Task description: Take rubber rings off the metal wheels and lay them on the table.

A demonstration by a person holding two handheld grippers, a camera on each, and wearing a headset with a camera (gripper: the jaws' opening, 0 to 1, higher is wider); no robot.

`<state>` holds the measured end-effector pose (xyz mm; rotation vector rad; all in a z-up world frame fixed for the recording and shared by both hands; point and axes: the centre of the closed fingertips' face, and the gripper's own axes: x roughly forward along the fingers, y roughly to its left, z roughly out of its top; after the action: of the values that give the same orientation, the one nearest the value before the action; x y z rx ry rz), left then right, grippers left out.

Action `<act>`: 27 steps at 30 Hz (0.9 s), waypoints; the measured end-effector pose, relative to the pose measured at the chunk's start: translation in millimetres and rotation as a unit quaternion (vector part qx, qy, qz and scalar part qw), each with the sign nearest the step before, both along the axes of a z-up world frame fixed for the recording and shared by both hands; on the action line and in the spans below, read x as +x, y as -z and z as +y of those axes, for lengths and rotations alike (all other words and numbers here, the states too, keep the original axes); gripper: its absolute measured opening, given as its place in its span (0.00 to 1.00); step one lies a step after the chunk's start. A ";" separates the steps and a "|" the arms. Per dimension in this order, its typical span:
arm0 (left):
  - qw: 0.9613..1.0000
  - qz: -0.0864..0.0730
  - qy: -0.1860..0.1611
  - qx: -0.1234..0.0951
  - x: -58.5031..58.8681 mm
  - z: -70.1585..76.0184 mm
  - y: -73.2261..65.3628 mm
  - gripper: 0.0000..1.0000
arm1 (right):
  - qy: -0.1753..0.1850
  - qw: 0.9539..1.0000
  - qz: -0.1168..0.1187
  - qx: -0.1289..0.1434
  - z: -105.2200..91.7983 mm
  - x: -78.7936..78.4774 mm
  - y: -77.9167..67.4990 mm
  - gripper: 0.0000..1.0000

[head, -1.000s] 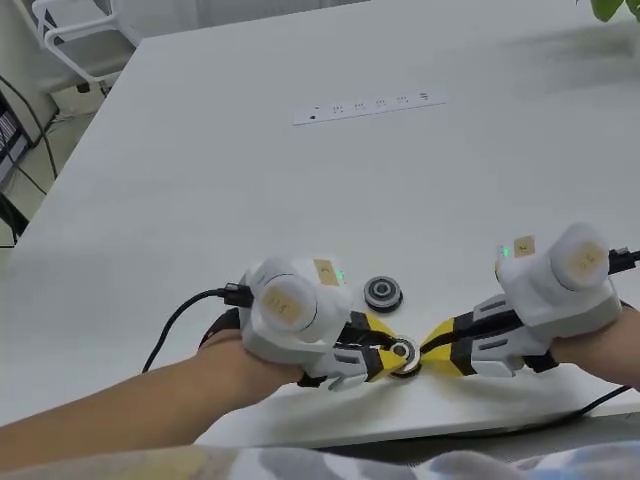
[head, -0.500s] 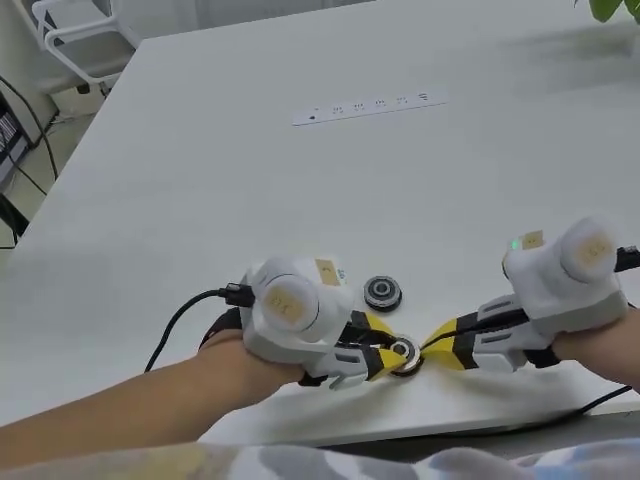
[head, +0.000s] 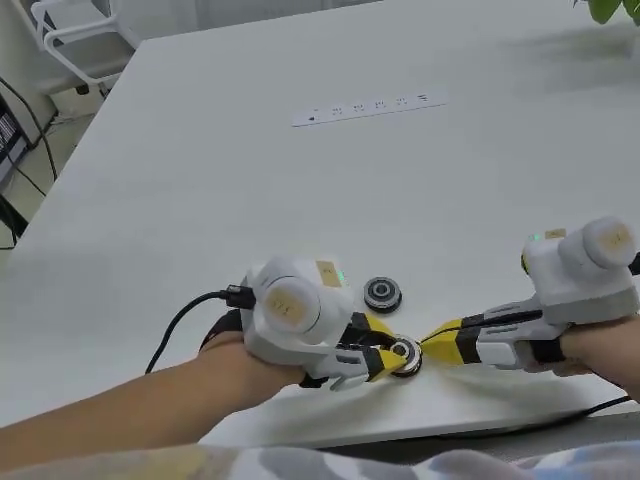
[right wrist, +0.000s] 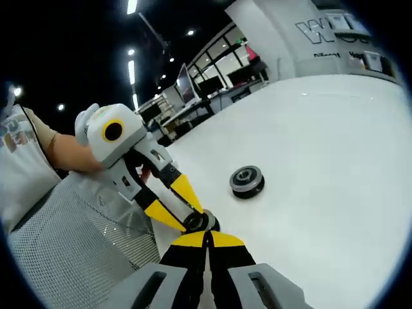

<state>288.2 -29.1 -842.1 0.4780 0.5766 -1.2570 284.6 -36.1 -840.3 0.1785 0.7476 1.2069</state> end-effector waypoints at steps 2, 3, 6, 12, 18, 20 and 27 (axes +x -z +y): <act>1.000 -0.001 -0.001 0.001 0.0 -0.2 0.1 0.13 | 0.004 1.000 0.007 0.006 0.6 -0.1 -0.6 0.00; 1.000 -0.001 -0.002 0.001 0.0 -0.2 0.1 0.13 | 0.005 1.000 0.008 0.008 1.0 -0.1 -1.0 0.00; 1.000 -0.001 -0.003 0.003 0.2 0.0 0.3 0.13 | 0.006 1.000 0.014 0.012 2.1 -0.6 -1.8 0.00; 1.000 -0.003 -0.005 0.007 0.0 -0.1 0.6 0.13 | 0.009 0.999 0.024 0.019 3.5 -1.0 -3.0 0.00; 1.000 -0.003 -0.005 0.007 0.1 -0.2 0.6 0.13 | 0.009 0.999 0.032 0.026 4.5 -1.3 -4.1 0.00; 1.000 -0.003 -0.005 0.007 0.3 -0.2 0.6 0.12 | 0.008 0.999 0.033 0.027 4.8 -1.2 -4.4 0.00; 1.000 -0.003 -0.004 0.007 0.3 -0.3 0.7 0.12 | 0.007 0.999 0.040 0.034 7.0 -2.4 -5.5 0.00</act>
<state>288.5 -29.4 -842.8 0.4908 0.5831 -1.2450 282.2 -29.1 -834.9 0.2890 0.7751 1.2181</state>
